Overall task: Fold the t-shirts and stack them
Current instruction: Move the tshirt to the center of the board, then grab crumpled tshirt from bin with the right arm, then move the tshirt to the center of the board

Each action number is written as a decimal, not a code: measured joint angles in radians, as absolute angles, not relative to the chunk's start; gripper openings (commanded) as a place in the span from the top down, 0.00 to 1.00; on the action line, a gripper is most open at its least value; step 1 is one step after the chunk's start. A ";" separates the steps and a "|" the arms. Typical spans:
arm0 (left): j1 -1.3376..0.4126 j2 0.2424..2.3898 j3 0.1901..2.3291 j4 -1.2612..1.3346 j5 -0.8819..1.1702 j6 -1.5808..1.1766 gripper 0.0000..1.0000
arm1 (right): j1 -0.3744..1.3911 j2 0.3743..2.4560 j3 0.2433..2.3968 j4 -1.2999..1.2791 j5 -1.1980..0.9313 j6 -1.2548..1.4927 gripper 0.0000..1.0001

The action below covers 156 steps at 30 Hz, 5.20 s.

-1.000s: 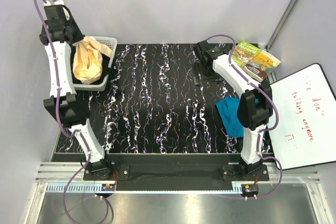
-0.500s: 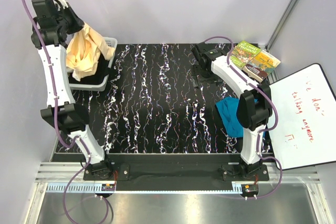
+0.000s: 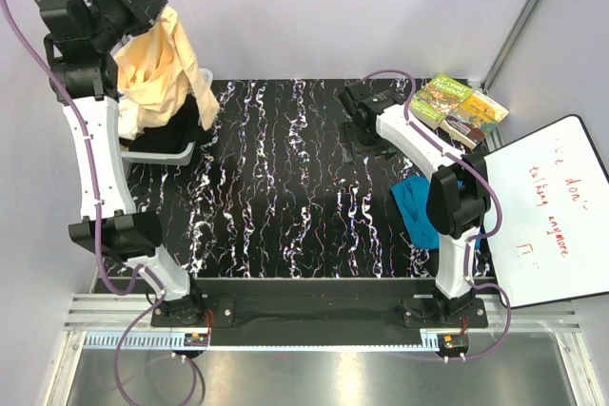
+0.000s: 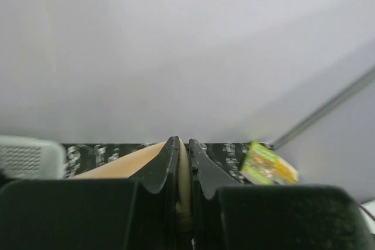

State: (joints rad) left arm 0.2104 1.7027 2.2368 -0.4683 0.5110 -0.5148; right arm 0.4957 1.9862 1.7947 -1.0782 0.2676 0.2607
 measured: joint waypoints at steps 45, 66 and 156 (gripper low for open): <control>-0.466 1.831 1.652 -0.266 1.047 -0.525 1.00 | 0.217 1.988 1.853 -1.036 0.242 0.408 0.02; -0.409 1.887 1.807 -0.835 0.633 -0.200 0.01 | 0.501 2.054 2.130 -1.014 0.138 0.224 0.01; -0.247 1.848 1.979 -0.656 0.344 -0.358 1.00 | 0.708 1.905 2.361 -1.049 0.492 0.128 1.00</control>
State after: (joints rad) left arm -0.2474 1.8484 1.9793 -0.6563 0.3443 -0.3584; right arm 0.7078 1.9045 2.3608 -1.0489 0.4919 0.1276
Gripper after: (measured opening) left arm 0.005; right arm 0.018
